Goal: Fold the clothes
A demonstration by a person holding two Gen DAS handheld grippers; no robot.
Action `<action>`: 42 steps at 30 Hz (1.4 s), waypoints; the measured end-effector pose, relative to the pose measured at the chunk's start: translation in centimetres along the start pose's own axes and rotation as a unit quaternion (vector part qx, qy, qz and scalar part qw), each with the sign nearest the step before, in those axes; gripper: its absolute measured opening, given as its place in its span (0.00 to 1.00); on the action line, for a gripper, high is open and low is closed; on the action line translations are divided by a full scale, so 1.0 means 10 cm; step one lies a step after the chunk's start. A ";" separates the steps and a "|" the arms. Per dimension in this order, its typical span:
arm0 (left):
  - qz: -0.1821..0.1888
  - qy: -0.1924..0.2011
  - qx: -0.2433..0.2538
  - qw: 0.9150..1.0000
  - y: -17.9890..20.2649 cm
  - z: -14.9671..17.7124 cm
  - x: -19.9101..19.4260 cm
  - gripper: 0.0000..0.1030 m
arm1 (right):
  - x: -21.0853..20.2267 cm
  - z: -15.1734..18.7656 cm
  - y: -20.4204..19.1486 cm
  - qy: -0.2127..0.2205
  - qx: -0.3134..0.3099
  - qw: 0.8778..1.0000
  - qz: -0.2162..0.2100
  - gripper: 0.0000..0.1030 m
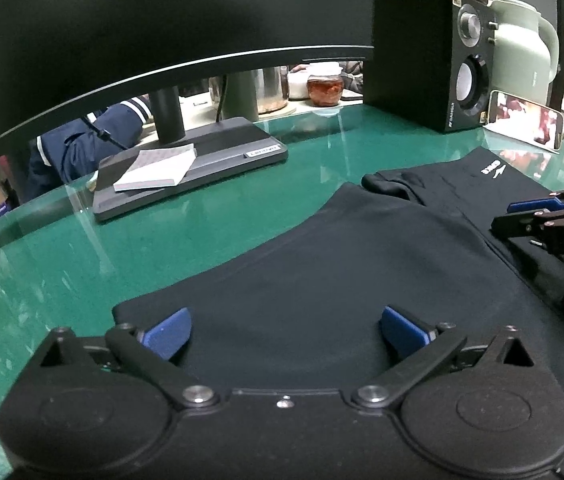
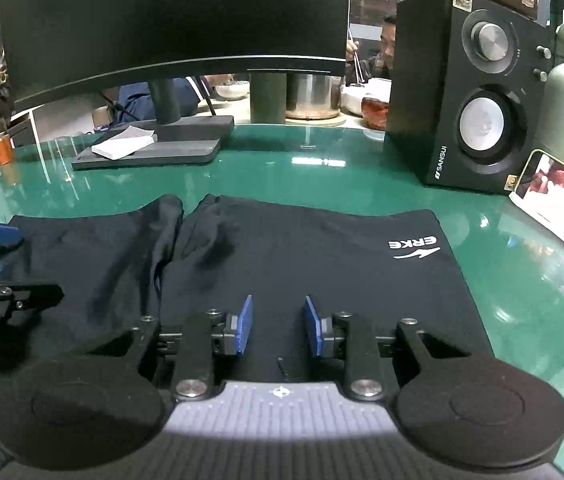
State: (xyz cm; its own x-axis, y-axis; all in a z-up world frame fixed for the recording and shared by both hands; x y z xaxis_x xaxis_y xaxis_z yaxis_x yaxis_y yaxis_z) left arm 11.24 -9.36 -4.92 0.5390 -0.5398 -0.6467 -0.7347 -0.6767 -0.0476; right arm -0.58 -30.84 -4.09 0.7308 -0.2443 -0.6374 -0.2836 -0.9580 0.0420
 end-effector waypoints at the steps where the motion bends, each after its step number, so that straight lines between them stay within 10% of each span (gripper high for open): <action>1: -0.001 0.000 0.000 1.000 -0.01 0.00 0.00 1.00 | 0.01 -0.01 0.00 0.000 0.000 1.000 0.000 0.28; 42: -0.036 0.018 0.015 0.999 -0.07 -0.03 0.05 1.00 | 0.16 -0.12 0.01 0.004 0.008 1.000 -0.010 0.30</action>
State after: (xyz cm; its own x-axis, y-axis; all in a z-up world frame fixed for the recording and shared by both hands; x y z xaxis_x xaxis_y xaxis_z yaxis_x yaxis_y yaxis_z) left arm 12.12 -9.33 -4.96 0.6044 -0.5086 -0.6132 -0.7060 -0.6986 -0.1164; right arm 1.30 -31.54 -4.22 0.7409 -0.2272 -0.6320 -0.2797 -0.9599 0.0173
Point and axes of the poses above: each gripper's, at about its wrist camera, not at the fingertips, and x roughly the way its jaws point, y to its right, z to its underside, the point moved 2 cm from there along x, roughly the way its jaws point, and after that the axes turned 4 degrees about z, right-handed, at the moved point
